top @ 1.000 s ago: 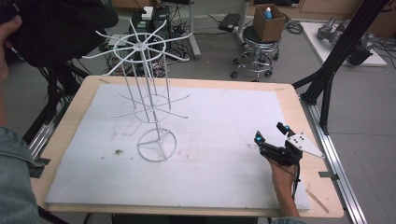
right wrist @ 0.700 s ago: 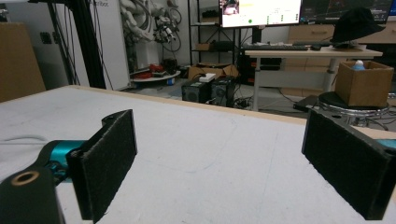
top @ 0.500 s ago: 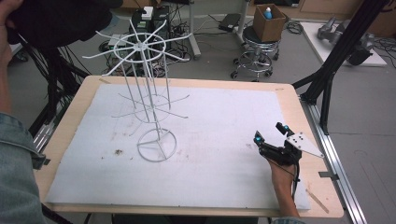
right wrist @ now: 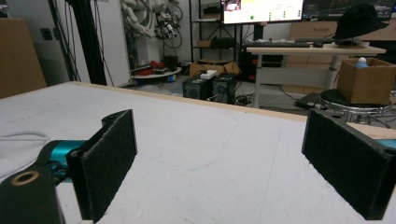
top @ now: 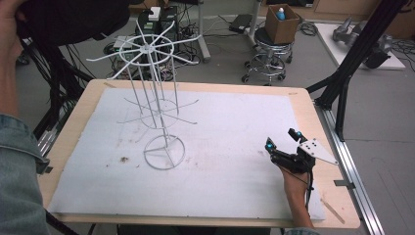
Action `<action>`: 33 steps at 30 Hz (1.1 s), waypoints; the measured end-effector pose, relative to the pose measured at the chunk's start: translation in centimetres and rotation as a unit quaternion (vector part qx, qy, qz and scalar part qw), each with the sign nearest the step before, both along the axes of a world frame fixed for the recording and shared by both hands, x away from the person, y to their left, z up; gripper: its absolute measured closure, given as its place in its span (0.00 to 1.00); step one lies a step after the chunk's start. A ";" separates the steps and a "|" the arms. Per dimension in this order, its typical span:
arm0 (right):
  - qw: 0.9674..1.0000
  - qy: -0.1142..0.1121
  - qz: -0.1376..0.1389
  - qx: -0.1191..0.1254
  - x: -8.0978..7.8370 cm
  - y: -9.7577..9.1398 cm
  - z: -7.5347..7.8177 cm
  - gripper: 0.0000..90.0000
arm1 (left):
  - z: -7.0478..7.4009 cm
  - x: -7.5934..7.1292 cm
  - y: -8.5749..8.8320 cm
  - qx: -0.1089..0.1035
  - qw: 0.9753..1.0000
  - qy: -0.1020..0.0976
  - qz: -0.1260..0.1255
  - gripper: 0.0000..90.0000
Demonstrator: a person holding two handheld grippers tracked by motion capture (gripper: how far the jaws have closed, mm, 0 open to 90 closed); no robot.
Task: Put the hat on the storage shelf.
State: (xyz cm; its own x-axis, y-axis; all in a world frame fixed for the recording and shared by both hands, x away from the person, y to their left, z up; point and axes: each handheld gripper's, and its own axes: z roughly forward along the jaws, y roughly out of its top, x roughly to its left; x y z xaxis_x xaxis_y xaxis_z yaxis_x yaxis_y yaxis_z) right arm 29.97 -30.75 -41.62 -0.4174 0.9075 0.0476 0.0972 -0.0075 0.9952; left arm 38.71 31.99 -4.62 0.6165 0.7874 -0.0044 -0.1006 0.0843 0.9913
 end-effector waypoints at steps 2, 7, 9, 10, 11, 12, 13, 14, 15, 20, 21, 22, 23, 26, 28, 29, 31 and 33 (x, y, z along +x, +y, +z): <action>1.000 0.000 0.000 0.000 0.0 0.0 0.0 0.11 | 0.1 0.1 -0.4 0.004 1.000 0.001 -0.001 0.79; 1.000 0.001 0.002 0.001 0.0 0.0 0.0 0.11 | -0.2 0.7 -1.2 0.016 1.000 0.014 -0.010 0.79; 1.000 0.000 0.002 0.001 0.0 0.0 0.0 0.11 | -0.3 0.9 -1.5 0.018 1.000 0.021 -0.013 0.79; 1.000 0.000 0.002 0.001 0.0 0.0 0.0 0.11 | -0.4 1.0 -1.6 0.023 0.999 0.023 -0.015 0.79; 1.000 0.002 0.002 0.002 0.0 0.0 0.0 0.11 | -0.4 1.1 -1.8 0.025 0.999 0.026 -0.016 0.79; 1.000 0.002 0.002 0.003 0.0 0.0 0.0 0.11 | -0.5 1.2 -1.9 0.028 0.999 0.027 -0.018 0.79; 1.000 0.001 0.002 0.003 0.0 0.0 0.0 0.11 | -0.5 1.3 -2.1 0.028 0.999 0.031 -0.020 0.79; 1.000 0.000 0.003 0.001 0.1 0.0 0.0 0.11 | -0.6 1.3 -2.2 0.029 0.999 0.033 -0.021 0.79; 1.000 0.000 0.003 0.001 0.1 0.0 0.0 0.11 | -0.6 1.4 -2.3 0.035 0.998 0.037 -0.022 0.79; 1.000 0.001 0.002 -0.002 0.1 0.0 0.0 0.11 | -0.9 1.6 -2.5 0.037 0.998 0.049 -0.033 0.79; 1.000 0.002 0.001 0.003 0.1 0.0 0.0 0.10 | -1.0 1.6 -2.5 0.040 0.997 0.053 -0.033 0.79; 1.000 0.002 -0.001 0.004 0.1 0.0 0.0 0.10 | -1.1 1.6 -2.5 0.042 0.997 0.056 -0.034 0.79; 1.000 0.002 0.000 0.003 0.1 0.0 0.0 0.11 | -1.1 1.6 -2.5 0.044 0.997 0.058 -0.034 0.79; 1.000 0.001 0.003 0.000 0.1 0.0 0.0 0.11 | -1.5 1.6 -2.6 0.058 0.995 0.070 -0.030 0.79; 1.000 0.001 0.002 0.000 0.1 0.0 0.0 0.11 | -1.7 1.5 -2.5 0.064 0.995 0.075 -0.028 0.79; 1.000 0.001 0.003 0.000 0.1 0.1 0.0 0.11 | -1.9 1.5 -2.5 0.062 0.995 0.078 -0.028 0.79; 1.000 0.001 0.003 0.001 0.0 0.1 0.0 0.11 | -2.1 1.3 -2.3 0.068 0.994 0.082 -0.028 0.79; 1.000 0.001 0.003 0.002 0.1 0.1 0.0 0.10 | -2.2 1.1 -2.3 0.073 0.993 0.084 -0.027 0.78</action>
State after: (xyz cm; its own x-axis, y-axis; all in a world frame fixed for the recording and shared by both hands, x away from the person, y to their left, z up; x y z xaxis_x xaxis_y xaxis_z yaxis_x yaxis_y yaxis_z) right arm 30.03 -30.63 -41.65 -0.4234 0.9045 0.0520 0.0994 -0.0107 0.9950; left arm 39.80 29.69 -6.81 0.6589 0.7522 0.0021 0.0674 -0.0618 0.9958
